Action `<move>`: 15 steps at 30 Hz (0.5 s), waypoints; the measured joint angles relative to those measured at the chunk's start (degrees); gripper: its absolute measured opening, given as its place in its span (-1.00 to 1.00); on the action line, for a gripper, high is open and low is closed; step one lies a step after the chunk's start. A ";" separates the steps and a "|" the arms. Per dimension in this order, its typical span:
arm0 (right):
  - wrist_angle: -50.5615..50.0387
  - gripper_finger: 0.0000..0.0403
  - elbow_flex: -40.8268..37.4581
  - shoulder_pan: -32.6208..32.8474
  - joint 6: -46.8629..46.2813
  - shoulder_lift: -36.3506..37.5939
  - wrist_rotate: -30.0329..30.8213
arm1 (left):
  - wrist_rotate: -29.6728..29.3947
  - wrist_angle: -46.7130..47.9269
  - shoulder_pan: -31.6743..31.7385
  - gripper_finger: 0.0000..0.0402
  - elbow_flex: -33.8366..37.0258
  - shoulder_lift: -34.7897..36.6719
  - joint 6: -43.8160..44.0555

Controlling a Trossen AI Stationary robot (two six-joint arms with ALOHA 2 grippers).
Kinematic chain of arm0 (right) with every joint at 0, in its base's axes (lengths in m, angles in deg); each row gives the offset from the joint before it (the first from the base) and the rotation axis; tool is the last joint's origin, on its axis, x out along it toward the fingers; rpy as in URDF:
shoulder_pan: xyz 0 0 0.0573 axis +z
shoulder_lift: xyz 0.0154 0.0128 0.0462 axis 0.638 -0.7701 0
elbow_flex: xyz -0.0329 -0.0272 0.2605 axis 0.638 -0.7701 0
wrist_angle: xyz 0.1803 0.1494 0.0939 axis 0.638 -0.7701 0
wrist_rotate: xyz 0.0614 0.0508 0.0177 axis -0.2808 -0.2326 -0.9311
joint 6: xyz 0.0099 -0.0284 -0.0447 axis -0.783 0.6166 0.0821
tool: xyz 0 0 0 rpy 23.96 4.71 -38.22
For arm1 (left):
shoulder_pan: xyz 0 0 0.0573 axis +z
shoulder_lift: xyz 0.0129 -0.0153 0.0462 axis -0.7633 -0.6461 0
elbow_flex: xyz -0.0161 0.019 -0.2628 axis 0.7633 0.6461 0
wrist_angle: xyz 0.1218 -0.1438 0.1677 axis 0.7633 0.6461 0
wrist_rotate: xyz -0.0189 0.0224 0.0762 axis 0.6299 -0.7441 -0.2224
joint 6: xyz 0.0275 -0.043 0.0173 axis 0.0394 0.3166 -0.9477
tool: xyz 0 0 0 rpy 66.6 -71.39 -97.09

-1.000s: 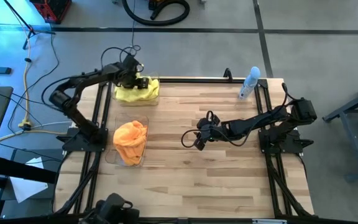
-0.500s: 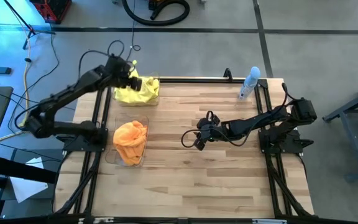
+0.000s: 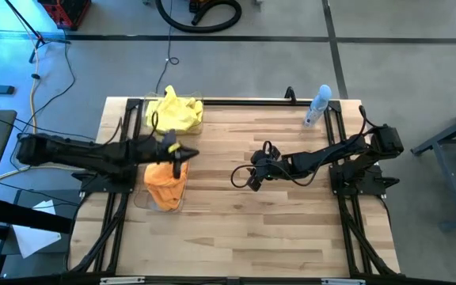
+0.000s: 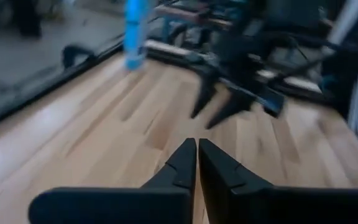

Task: Sort microfiber towel by color & place in baskets
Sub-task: Return to Home Position

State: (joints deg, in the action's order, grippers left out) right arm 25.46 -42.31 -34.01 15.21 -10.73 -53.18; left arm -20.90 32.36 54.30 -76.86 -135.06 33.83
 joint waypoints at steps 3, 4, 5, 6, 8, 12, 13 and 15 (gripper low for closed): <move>0.02 -0.26 -0.10 0.00 -0.33 -0.13 0.15 | -2.33 -1.08 -4.75 -0.99 1.65 1.58 -9.65; 0.08 -0.26 -0.18 -0.02 -0.35 -0.13 0.16 | -2.68 -0.96 -5.74 -0.99 2.13 2.03 -12.13; 0.18 -0.26 -0.37 0.00 -0.40 -0.13 0.17 | -2.70 -0.98 -6.50 -0.99 2.55 2.33 -13.54; 0.17 -0.26 -0.56 -0.01 -0.71 -0.13 0.18 | -2.66 -0.73 -6.96 -0.99 2.94 2.71 -14.33; 0.06 -0.26 -0.61 0.00 -1.41 -0.13 0.18 | -2.03 -1.02 -7.46 -1.00 3.70 3.75 -15.25; 0.13 -0.26 -0.61 -0.02 -1.42 -0.13 0.20 | -1.52 -0.89 -7.62 -1.00 6.31 7.02 -15.67; 0.19 -0.26 -0.61 -0.02 -1.42 -0.13 0.20 | -1.48 -0.82 -7.62 -1.00 6.90 7.94 -15.66; 0.10 -0.26 -0.61 -0.02 -1.42 -0.13 0.20 | -0.88 -1.12 -7.62 -1.00 8.24 10.38 -15.44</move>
State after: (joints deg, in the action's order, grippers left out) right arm 25.56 -42.92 -34.03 13.80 -10.85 -52.98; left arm -21.78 31.24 46.68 -68.61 -124.69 18.40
